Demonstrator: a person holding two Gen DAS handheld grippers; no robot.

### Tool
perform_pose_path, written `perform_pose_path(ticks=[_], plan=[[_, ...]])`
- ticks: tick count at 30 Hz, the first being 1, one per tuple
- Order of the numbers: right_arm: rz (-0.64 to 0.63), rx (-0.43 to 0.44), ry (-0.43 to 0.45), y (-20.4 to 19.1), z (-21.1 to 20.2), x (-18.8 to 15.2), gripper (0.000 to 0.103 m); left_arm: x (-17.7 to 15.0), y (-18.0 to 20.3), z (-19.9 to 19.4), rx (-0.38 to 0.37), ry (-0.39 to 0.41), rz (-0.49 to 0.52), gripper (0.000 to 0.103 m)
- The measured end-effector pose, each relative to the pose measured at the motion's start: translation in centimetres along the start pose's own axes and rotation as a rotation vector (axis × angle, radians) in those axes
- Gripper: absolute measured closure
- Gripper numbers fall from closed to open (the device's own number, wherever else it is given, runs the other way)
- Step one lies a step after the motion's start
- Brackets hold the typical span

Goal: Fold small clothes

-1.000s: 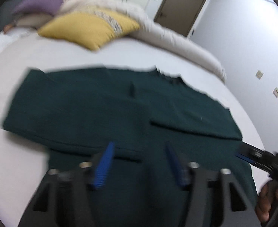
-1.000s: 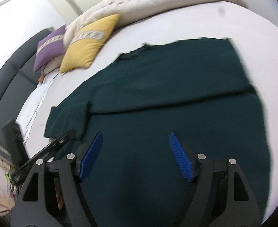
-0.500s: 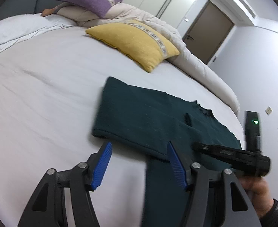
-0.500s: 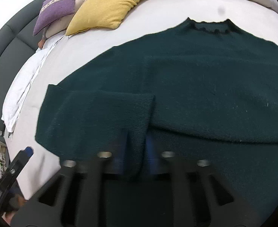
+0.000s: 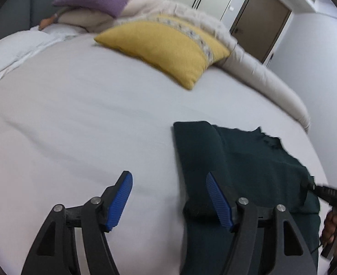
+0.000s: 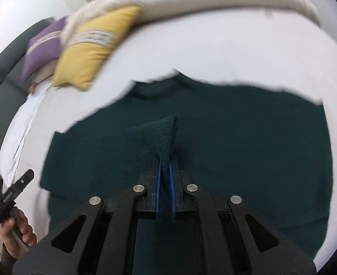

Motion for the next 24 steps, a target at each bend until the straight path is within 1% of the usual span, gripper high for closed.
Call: perform_pose_path(ticks=[2, 3, 6, 8, 9, 10, 12, 15, 17, 19, 21, 24], plan=[[0.035, 0.011, -0.020, 1.4, 1.2, -0.7, 0.097, 0.7, 0.8, 2.2, 0.040, -0.032, 0.031, 0.033], [0.040, 0.020, -0.016, 2.0, 1.5, -1.6, 0.097, 1.0, 1.3, 3.1, 0.055, -0.047, 0.049, 0.033], [0.045, 0.038, -0.002, 2.1, 1.5, -1.8, 0.097, 1.1, 1.9, 5.2, 0.095, -0.101, 0.091, 0.033], [0.042, 0.027, 0.019, 2.7, 1.2, -1.2, 0.097, 1.3, 1.5, 5.4, 0.100, -0.095, 0.068, 0.032], [0.045, 0.021, 0.030, 4.2, 0.4, -1.4, 0.097, 1.2, 1.1, 5.4, 0.090, -0.089, 0.047, 0.031], [0.056, 0.011, 0.034, 4.8, 0.1, -1.2, 0.097, 1.1, 1.0, 5.6, 0.089, -0.089, 0.044, 0.031], [0.079, 0.000, 0.028, 5.7, -0.5, -1.4, 0.098, 0.9, 1.2, 5.9, 0.098, -0.085, 0.063, 0.031], [0.096, -0.010, 0.029, 6.2, -0.4, -1.5, 0.098, 0.9, 1.5, 6.1, 0.101, -0.081, 0.072, 0.031], [0.093, -0.019, 0.030, 6.4, -0.2, -1.5, 0.098, 1.0, 1.9, 6.2, 0.096, -0.077, 0.083, 0.041], [0.078, -0.029, 0.023, 6.1, 0.1, -1.6, 0.097, 1.2, 2.5, 6.6, 0.102, -0.086, 0.116, 0.073], [0.062, -0.041, 0.013, 6.1, 0.4, -1.6, 0.097, 1.2, 3.1, 7.2, 0.097, -0.104, 0.145, 0.089], [0.080, -0.038, 0.020, 6.1, 0.1, -1.5, 0.098, 1.3, 3.6, 7.4, 0.105, -0.100, 0.178, 0.095]])
Point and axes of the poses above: each gripper's, at about its wrist camera, not at the fingertips, and z roughly the way its jaws point, y to its right, x to its top, the point moved 5 cm from there along z, roughly the way its jaws point, and after that the axes turned 2 degrees about z, right-handed, at the moved point
